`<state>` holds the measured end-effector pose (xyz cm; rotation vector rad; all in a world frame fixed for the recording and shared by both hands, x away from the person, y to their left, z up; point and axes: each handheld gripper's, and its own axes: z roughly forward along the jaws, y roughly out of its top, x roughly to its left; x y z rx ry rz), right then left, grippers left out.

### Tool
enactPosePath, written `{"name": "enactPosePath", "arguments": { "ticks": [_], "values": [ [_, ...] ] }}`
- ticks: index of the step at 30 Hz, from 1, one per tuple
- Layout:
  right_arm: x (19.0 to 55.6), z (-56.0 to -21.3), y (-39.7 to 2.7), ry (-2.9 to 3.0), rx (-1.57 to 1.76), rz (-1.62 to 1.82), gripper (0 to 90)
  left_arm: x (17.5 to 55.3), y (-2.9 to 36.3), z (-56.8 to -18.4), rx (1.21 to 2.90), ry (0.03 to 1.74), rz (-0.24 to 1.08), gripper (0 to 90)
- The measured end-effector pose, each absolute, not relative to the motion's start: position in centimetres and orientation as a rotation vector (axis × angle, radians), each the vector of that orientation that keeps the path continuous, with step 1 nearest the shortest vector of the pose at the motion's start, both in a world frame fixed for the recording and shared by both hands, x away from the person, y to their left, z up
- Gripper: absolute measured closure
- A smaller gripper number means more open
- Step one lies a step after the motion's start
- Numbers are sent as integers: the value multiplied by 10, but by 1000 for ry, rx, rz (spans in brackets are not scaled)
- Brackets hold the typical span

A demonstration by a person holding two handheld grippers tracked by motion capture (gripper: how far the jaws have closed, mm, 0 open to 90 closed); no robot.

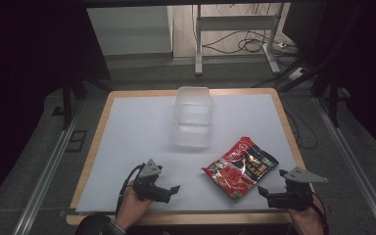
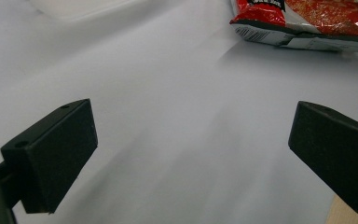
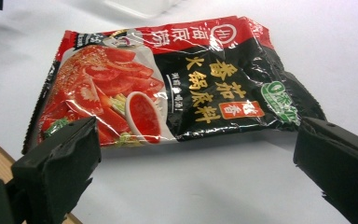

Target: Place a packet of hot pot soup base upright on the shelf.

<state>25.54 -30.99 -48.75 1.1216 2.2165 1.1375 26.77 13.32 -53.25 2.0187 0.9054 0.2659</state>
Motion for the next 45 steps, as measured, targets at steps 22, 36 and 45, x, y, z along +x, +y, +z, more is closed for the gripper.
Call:
{"name": "enactPosePath", "arguments": {
  "ticks": [22, 36, 45],
  "values": [
    [258, -490, -314, 2221, 1169, 1138, 7, 263, 117, -520, 1999, 799, 235, 49],
    [259, -492, -313, 2232, 1182, 1122, 7, 276, 91, -515, 2021, 701, 191, 237],
    [260, -493, -313, 2234, 1199, 1127, 6, 282, 74, -511, 2017, 642, 166, 493]
  ]
}}
